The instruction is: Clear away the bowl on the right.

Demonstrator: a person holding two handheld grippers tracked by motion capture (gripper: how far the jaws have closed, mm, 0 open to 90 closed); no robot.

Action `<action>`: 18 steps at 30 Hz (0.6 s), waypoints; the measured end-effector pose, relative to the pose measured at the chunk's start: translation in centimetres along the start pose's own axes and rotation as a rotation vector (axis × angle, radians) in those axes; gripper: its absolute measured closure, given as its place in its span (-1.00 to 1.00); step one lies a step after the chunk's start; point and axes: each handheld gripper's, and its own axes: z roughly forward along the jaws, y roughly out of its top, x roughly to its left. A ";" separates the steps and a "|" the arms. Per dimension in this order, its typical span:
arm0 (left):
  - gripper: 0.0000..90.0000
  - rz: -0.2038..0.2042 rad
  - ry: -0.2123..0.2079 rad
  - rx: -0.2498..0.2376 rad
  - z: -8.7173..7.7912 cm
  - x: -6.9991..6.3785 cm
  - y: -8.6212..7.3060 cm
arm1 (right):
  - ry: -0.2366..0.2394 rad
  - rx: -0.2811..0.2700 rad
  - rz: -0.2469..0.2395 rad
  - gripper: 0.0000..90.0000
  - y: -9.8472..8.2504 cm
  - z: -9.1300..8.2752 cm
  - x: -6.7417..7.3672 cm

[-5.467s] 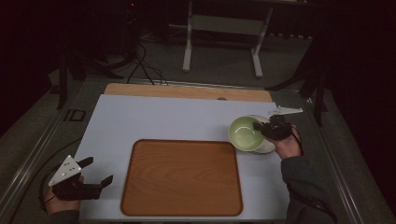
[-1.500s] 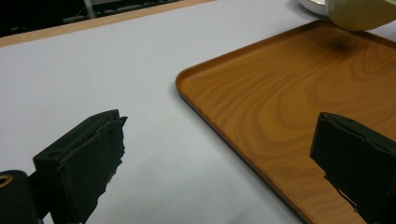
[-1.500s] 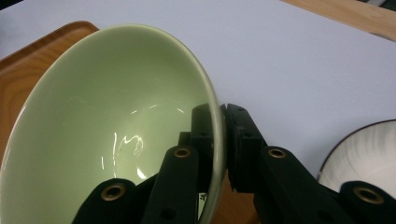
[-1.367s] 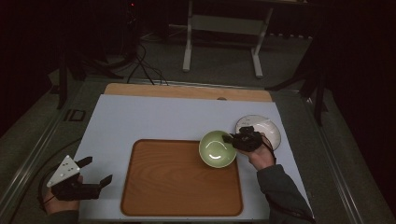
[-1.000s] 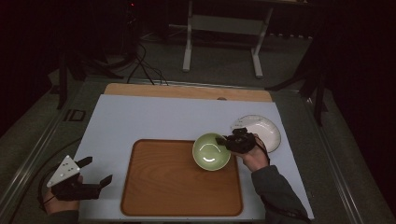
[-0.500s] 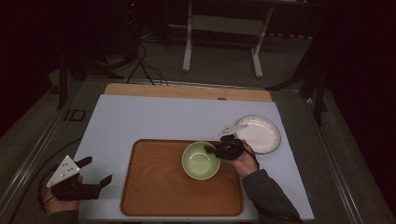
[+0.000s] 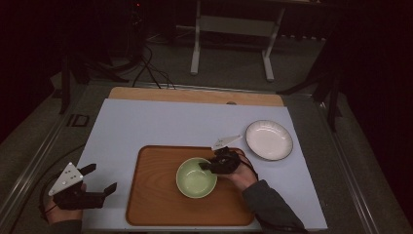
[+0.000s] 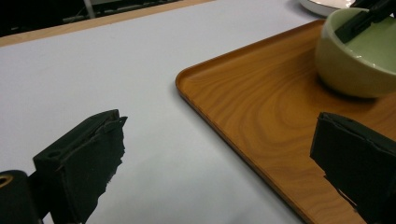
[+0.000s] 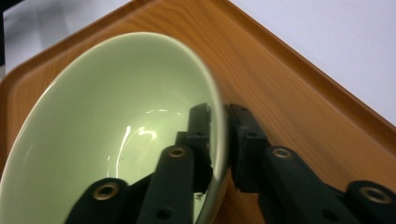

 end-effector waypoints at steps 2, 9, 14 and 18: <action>-0.94 -0.001 0.000 0.001 0.0 0.0 0.0 | -0.005 0.027 -0.031 0.47 0.0 0.3 0.0; -0.94 -0.001 0.001 0.001 0.0 0.0 0.0 | -0.010 -0.029 -0.035 0.00 -1.1 -0.7 -0.9; -0.94 -0.001 0.003 0.000 0.0 0.0 0.0 | -0.087 -0.087 -0.040 -0.11 -1.2 -3.7 -1.5; -0.94 0.000 0.006 0.001 0.0 0.0 0.0 | -0.168 -0.116 -0.001 -0.15 -1.8 -6.0 -2.5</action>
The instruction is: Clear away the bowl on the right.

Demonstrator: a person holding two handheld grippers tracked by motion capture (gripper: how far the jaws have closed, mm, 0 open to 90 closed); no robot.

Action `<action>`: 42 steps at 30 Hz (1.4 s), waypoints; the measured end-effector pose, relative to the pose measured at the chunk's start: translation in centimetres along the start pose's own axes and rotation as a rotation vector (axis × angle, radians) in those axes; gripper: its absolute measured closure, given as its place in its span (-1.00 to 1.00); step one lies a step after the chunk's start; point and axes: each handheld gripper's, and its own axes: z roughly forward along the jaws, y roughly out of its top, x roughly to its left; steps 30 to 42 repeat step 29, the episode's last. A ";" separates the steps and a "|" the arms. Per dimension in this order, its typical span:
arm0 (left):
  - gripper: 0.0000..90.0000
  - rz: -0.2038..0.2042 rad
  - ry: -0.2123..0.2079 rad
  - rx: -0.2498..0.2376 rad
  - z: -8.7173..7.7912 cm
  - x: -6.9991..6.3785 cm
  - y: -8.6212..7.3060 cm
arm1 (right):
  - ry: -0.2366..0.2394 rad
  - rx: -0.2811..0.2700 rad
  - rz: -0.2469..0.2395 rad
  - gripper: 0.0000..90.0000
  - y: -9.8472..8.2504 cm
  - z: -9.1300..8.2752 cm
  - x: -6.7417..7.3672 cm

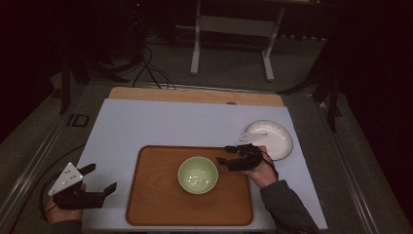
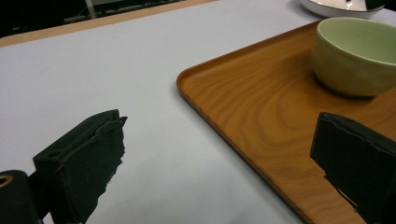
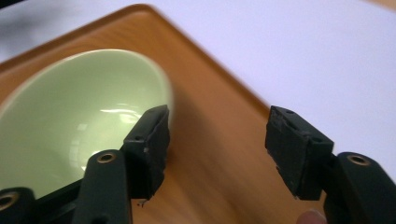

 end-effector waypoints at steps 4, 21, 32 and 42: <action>-0.94 -0.003 0.002 -0.005 0.0 0.0 0.0 | -0.045 -0.024 0.031 -0.18 -0.7 -1.4 -1.0; -0.94 -0.005 0.008 -0.007 -0.2 0.0 0.0 | -0.193 -0.206 0.122 -0.27 -7.8 -10.3 -4.8; -0.94 -0.009 0.011 -0.004 -0.1 0.0 0.0 | -0.227 -0.227 0.158 -0.27 -9.9 -11.8 -4.6; -0.94 -0.009 0.011 -0.004 -0.1 0.0 0.0 | -0.227 -0.227 0.158 -0.27 -9.9 -11.8 -4.6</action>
